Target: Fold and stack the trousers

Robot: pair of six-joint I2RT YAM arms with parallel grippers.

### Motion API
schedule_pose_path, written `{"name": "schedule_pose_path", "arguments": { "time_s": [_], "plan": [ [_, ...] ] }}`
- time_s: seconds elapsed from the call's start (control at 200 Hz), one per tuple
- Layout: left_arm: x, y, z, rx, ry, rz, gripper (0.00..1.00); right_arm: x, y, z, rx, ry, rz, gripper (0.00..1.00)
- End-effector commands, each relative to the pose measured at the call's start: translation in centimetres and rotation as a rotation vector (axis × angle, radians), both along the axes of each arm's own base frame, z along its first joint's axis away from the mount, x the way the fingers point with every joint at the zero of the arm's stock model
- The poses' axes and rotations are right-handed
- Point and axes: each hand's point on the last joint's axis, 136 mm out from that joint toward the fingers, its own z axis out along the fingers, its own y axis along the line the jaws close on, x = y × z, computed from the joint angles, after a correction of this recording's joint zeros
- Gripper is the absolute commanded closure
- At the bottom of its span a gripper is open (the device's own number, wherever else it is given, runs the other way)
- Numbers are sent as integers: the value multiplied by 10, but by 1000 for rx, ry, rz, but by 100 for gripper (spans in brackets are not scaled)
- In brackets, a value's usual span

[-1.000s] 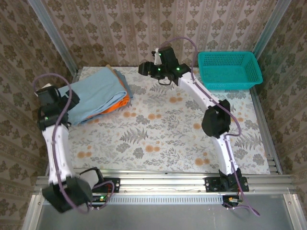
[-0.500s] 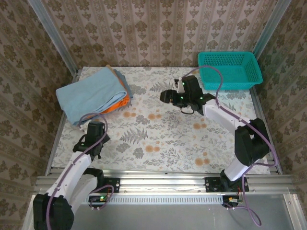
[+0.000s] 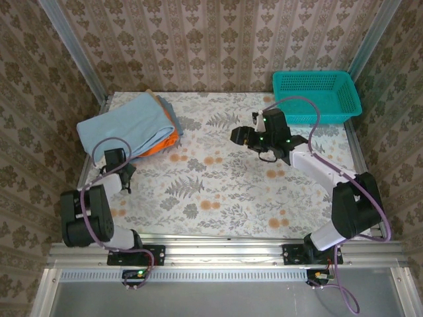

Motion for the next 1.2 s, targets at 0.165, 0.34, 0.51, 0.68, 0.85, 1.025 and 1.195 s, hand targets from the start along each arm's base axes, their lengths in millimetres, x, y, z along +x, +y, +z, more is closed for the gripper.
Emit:
{"name": "schedule_pose_path", "arguments": {
  "time_s": [0.165,0.34,0.51,0.68,0.85,1.025,1.195],
  "plan": [
    [64,30,3,-57,-13,14,100,-2,-13,27,-1,-74,-11,33],
    [104,46,11,-23,8,-42,100,-1,-17,27,-8,-76,-20,33],
    [143,54,10,2,46,-111,100,2,-15,27,-3,-73,-15,33],
    [172,64,11,59,61,-177,100,2,-19,28,-14,-70,-15,33],
    [183,63,11,63,72,-228,100,1,-22,32,-23,-75,-22,33],
    [152,54,62,65,-64,-172,100,-3,-25,43,-36,-95,-21,32],
    [92,18,129,132,-185,-216,87,-14,-28,71,-16,-152,-30,32]
  ]
}}
